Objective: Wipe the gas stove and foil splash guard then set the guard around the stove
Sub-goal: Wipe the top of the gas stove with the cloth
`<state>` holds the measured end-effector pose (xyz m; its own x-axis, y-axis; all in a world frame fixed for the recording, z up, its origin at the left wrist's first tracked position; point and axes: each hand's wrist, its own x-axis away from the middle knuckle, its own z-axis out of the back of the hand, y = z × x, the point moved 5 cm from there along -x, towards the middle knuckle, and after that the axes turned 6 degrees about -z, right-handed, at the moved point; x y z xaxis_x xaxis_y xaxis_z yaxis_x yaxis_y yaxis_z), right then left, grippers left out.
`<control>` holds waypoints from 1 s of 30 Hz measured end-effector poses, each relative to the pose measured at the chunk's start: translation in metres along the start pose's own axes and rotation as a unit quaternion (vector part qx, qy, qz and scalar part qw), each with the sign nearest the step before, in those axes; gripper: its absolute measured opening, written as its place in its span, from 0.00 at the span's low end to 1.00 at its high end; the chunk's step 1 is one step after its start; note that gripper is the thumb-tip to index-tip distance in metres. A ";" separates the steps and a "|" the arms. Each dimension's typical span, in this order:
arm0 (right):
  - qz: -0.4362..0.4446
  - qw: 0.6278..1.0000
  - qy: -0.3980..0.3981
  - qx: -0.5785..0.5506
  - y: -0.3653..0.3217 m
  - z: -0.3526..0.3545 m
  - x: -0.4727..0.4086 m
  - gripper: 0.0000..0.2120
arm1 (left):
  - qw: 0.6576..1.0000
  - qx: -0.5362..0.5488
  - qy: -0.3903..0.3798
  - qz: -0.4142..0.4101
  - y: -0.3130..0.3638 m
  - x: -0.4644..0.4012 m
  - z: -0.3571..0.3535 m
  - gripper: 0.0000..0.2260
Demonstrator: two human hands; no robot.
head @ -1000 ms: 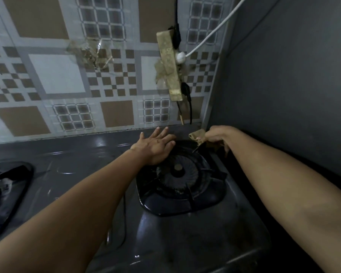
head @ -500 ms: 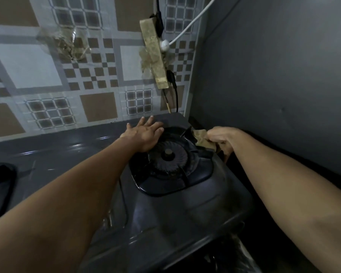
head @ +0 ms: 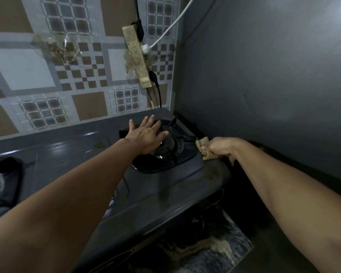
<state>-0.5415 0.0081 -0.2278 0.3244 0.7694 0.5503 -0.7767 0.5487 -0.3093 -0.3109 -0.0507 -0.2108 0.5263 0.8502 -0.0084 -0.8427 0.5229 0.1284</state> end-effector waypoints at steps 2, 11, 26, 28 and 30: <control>0.037 0.996 0.025 0.076 0.002 -0.007 0.007 0.28 | 1.000 0.003 -0.001 -0.001 0.004 0.007 -0.007 0.31; 0.158 0.956 0.068 0.237 -0.002 -0.071 0.080 0.31 | 0.999 0.023 0.035 0.032 0.003 0.009 -0.015 0.28; 0.202 0.939 0.173 0.216 0.015 -0.079 0.089 0.36 | 0.997 0.050 0.046 0.048 -0.004 0.002 -0.016 0.25; 0.253 0.930 0.178 0.197 0.015 -0.097 0.111 0.37 | 0.996 0.052 0.043 0.055 -0.006 0.001 -0.017 0.27; 0.259 0.936 0.183 0.155 0.015 -0.100 0.116 0.38 | 0.996 0.047 0.045 0.055 -0.007 0.000 -0.017 0.27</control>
<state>-0.4621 0.1382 -0.2461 -0.0194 0.9974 0.0694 -0.9819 -0.0059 -0.1894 -0.3072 -0.0529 -0.2284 0.4150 0.9065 -0.0776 -0.8784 0.4214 0.2255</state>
